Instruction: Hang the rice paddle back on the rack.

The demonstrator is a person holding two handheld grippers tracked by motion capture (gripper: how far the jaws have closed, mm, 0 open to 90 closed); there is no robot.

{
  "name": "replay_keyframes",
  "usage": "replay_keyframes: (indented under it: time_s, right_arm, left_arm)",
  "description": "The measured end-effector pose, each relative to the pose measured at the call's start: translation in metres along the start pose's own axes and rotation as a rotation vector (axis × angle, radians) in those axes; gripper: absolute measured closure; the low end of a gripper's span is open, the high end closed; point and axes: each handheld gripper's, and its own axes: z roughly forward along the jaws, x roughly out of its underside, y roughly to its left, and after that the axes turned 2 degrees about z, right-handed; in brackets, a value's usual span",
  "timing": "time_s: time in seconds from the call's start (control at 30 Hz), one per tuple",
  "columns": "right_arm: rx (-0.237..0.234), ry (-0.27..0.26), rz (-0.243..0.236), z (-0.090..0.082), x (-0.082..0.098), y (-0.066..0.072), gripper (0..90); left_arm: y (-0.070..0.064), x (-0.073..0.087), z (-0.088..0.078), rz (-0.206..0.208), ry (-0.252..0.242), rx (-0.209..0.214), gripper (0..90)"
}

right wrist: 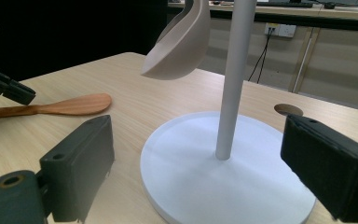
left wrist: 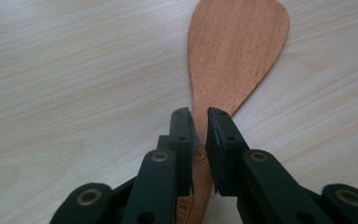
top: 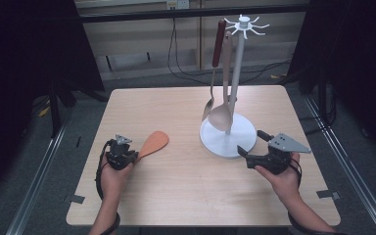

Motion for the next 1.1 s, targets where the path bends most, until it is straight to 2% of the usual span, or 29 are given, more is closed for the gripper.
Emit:
replay_keyframes:
  time_s: [0.03,0.07,0.13,0.2,0.23,0.4,0.47,0.53,0.6,0.7,0.73,0.8,0.83,0.93,1.0,1.03,1.07,1.1]
  right_arm:
    - [0.0,0.0,0.0,0.0,0.0,0.0,9.4]
    - [-0.002,-0.002,0.003,0.0,0.0,0.0,9.3]
    - [0.003,-0.001,0.004,0.001,0.0,0.0,9.4]
    - [-0.002,0.0,0.003,0.001,0.0,0.0,9.2]
    - [0.0,-0.001,0.004,0.001,0.0,0.0,9.2]
    - [0.0,-0.006,0.003,0.001,-0.002,0.0,9.2]
    - [0.003,-0.01,0.007,0.001,-0.002,0.0,9.1]
    - [-0.004,-0.007,0.007,0.001,-0.002,-0.001,9.1]
    - [0.0,-0.007,0.011,0.001,-0.002,-0.001,9.1]
    - [0.001,-0.001,0.003,0.001,-0.001,-0.001,9.0]
    - [0.002,0.001,0.006,0.002,-0.001,0.0,9.0]
    - [0.0,-0.001,0.003,0.002,-0.001,0.0,9.0]
    - [0.0,-0.01,0.003,0.001,-0.003,-0.001,8.9]
    - [0.008,-0.017,0.01,0.0,-0.005,-0.002,9.0]
    - [0.007,-0.019,0.013,-0.001,-0.005,-0.003,8.9]
    - [0.008,-0.019,0.014,0.0,-0.005,-0.003,9.0]
    - [0.007,-0.02,0.016,-0.001,-0.005,-0.003,8.9]
    - [0.006,-0.02,0.017,-0.001,-0.005,-0.003,9.0]
  left_arm:
    - [0.0,0.0,0.0,0.0,0.0,0.0,81.0]
    - [0.001,0.002,0.001,-0.018,-0.005,-0.004,81.0]
    - [0.004,0.003,0.001,-0.01,0.014,-0.009,80.7]
    - [0.005,0.007,0.003,-0.023,0.013,-0.02,79.6]
    - [0.006,0.008,0.003,-0.045,0.008,-0.008,79.4]
    - [0.007,0.008,0.002,-0.042,-0.008,-0.036,76.5]
    - [0.009,0.008,0.001,-0.028,-0.011,-0.058,76.8]
    - [0.013,0.008,0.001,-0.046,-0.019,-0.073,77.9]
    - [0.018,0.012,0.003,-0.073,0.006,-0.061,78.2]
    - [0.02,0.016,0.007,-0.082,0.028,-0.06,78.7]
    - [0.021,0.016,0.007,-0.096,0.032,-0.037,79.4]
    - [0.019,0.015,0.007,-0.102,0.038,-0.027,80.5]
    - [0.014,0.014,0.007,-0.095,0.042,-0.004,81.1]
    - [0.006,0.012,0.008,-0.069,0.041,0.016,81.2]
    - [0.002,0.012,0.007,-0.06,0.05,0.059,80.9]
    - [0.002,0.012,0.007,-0.06,0.05,0.059,80.5]
    - [-0.002,0.011,0.006,-0.04,0.054,0.074,80.5]
    - [-0.006,0.011,0.006,-0.04,0.054,0.091,80.5]
